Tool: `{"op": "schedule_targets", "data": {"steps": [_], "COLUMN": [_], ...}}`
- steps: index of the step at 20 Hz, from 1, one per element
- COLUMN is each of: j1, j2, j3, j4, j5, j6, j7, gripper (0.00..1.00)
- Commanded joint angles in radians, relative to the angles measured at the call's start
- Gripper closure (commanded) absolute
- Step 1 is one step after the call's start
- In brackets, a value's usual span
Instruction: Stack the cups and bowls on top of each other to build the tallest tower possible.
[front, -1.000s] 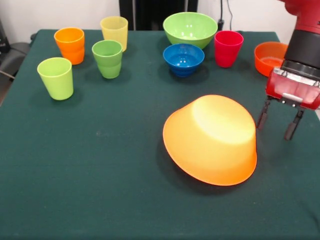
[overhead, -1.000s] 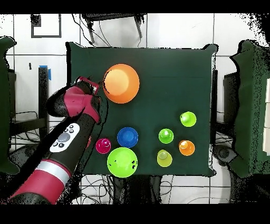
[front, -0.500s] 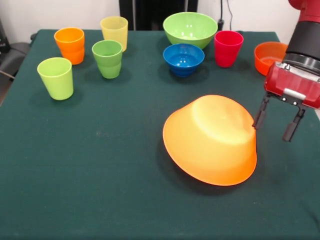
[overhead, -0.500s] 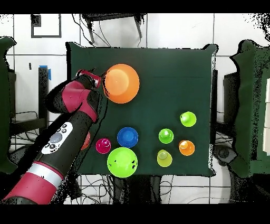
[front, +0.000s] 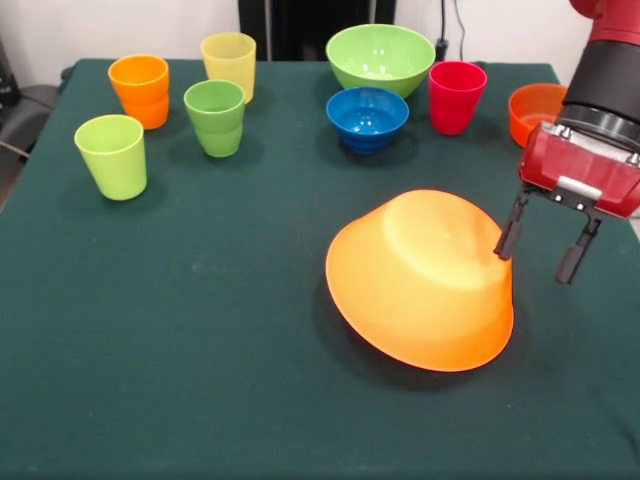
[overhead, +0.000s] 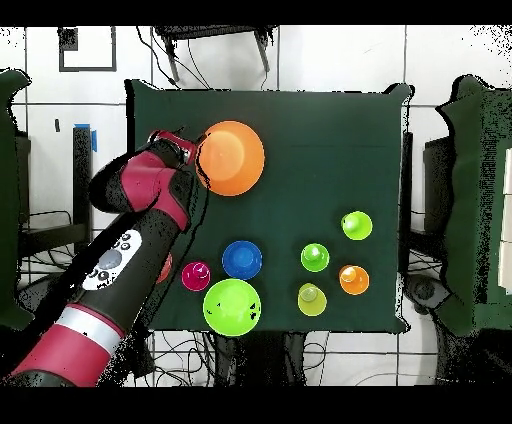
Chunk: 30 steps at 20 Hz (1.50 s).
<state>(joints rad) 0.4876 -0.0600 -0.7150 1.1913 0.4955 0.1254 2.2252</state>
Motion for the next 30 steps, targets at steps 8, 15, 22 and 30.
{"op": "schedule_targets", "data": {"steps": [8,15,22,30], "j1": [-0.041,-0.043,-0.006,-0.078], "j2": [-0.051,-0.088,-0.069,-0.102], "j3": [0.262,0.321,0.286,0.416], "j4": [0.104,0.163,0.169,0.223], "j5": [0.024,0.1,0.177,0.173], "j6": [0.033,0.127,0.156,0.035], "j7": [0.184,0.238,0.285,0.215], "gripper": [0.0,0.0,0.0,0.0]}}
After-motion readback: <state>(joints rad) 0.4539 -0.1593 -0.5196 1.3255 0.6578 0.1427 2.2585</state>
